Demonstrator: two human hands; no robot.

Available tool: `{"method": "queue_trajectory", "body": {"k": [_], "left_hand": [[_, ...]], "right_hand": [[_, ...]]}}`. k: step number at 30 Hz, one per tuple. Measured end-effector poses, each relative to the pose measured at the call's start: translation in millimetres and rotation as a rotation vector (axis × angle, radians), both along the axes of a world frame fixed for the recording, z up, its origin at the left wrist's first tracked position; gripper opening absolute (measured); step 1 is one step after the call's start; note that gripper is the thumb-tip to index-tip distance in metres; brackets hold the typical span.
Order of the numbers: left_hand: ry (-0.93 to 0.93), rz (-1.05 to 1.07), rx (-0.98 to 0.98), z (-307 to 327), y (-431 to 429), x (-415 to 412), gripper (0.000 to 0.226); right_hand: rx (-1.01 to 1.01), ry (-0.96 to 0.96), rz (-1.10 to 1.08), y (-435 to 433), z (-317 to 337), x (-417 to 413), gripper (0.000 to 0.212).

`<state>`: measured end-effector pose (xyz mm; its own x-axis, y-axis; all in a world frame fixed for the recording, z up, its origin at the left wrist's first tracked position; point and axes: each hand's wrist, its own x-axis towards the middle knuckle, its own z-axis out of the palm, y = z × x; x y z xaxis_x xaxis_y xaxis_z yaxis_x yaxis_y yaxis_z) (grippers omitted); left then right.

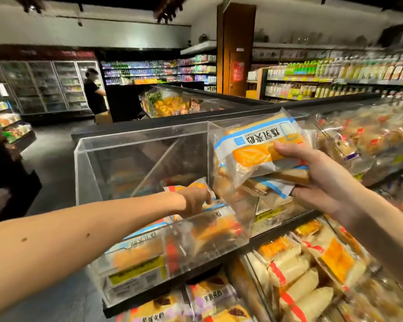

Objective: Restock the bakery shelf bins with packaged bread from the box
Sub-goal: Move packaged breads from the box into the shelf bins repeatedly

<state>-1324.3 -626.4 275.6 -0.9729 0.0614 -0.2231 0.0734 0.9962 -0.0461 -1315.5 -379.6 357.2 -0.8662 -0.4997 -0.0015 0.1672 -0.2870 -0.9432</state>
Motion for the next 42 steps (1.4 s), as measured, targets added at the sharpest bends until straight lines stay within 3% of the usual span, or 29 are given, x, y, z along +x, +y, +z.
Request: {"method": "queue_trajectory", "body": {"k": [6,9,11,13,15,16,18,20,22,24,26,31,35,40,42], "left_hand": [[-0.063,-0.007,-0.003,11,-2,13,0.047],[-0.162,0.082,0.058,59,-22,25,0.037],[0.026,0.125,0.263,107,-34,39,0.017],[0.411,0.140,0.557,147,-34,54,0.012],[0.602,0.127,0.812,168,-23,67,0.028],[0.566,0.082,0.810,173,-17,72,0.040],[0.369,0.021,0.680,171,-11,77,0.064],[0.268,-0.011,0.505,159,-16,80,0.074],[0.301,-0.026,0.430,148,-27,82,0.072],[0.322,-0.001,0.478,142,-37,85,0.065],[0.304,0.042,0.520,140,-46,90,0.062],[0.267,0.150,0.362,138,-76,96,0.058],[0.217,0.163,0.101,132,-81,91,0.043],[0.098,0.147,-0.272,99,-84,83,0.047],[0.035,0.185,-0.300,86,-89,78,0.049]], "right_hand": [[-0.006,0.001,0.031,-10,0,3,0.041],[0.009,0.025,0.049,-10,2,5,0.040],[0.008,0.036,0.057,-12,5,5,0.037],[-0.001,0.041,0.072,-19,6,6,0.038],[0.003,0.036,0.096,-32,7,7,0.040],[0.005,0.037,0.114,-40,7,8,0.038],[0.022,0.023,0.143,-57,10,11,0.027],[0.052,-0.010,0.169,-72,10,14,0.024],[0.103,-0.031,0.177,-83,8,16,0.025],[0.130,-0.048,0.152,-89,6,19,0.023],[0.135,-0.072,0.132,-91,4,20,0.030],[0.245,-0.046,0.068,-96,-4,15,0.061],[0.296,0.010,-0.058,-94,-8,8,0.044],[0.286,0.053,-0.059,-94,-8,8,0.027],[0.291,0.071,-0.050,-95,-6,10,0.022]]}}
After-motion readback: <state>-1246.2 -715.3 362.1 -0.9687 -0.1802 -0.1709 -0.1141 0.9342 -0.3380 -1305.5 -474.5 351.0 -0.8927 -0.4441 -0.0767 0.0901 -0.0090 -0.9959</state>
